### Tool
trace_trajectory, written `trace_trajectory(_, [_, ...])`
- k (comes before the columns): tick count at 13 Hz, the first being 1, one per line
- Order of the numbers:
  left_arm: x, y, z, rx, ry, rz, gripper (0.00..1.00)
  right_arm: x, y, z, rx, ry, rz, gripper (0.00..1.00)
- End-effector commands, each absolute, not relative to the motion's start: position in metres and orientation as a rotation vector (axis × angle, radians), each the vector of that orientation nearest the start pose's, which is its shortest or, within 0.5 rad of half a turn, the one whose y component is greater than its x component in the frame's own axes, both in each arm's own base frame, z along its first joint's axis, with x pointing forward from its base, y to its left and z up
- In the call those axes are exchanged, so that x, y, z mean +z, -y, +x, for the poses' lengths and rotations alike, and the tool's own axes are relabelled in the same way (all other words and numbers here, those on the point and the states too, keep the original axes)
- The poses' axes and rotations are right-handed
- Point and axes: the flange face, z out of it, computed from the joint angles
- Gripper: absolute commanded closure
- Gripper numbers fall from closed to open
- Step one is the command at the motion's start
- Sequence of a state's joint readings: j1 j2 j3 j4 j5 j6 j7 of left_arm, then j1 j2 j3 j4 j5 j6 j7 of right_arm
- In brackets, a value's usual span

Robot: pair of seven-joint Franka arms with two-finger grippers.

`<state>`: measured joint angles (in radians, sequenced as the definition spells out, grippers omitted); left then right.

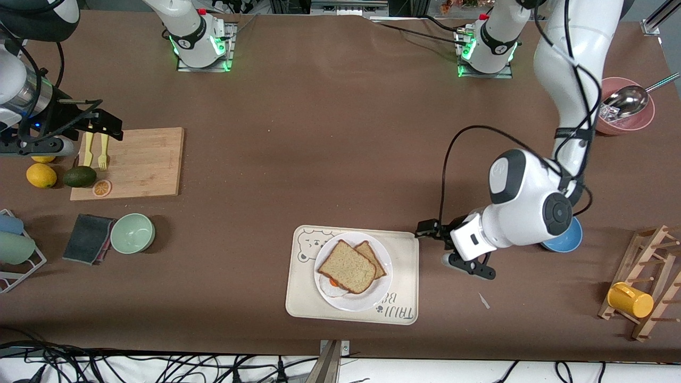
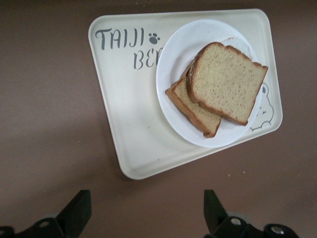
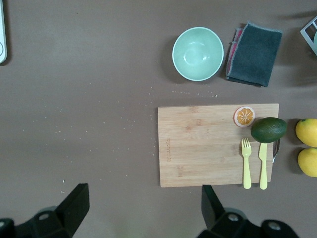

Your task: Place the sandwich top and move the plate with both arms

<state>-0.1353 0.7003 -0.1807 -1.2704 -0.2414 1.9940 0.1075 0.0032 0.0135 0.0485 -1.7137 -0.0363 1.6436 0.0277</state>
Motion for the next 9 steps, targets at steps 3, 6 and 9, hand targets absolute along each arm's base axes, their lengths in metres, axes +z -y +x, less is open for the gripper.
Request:
trace_trajectory(3, [0.45,0.185,0.67,0.111,-0.565,-3.182,0.0,0.559,-0.024,0.556,0.137,0.053,-3.168,0.0])
trace_trajectory(6, [0.512,0.163,0.643,0.171,-0.534,-3.16,0.0,0.559,-0.024,0.556,0.137,0.053,-3.168,0.0])
trace_trajectory(9, [0.563,0.143,0.613,0.187,-0.492,-3.121,0.0,0.56,-0.024,0.556,0.135,0.053,-3.168,0.0])
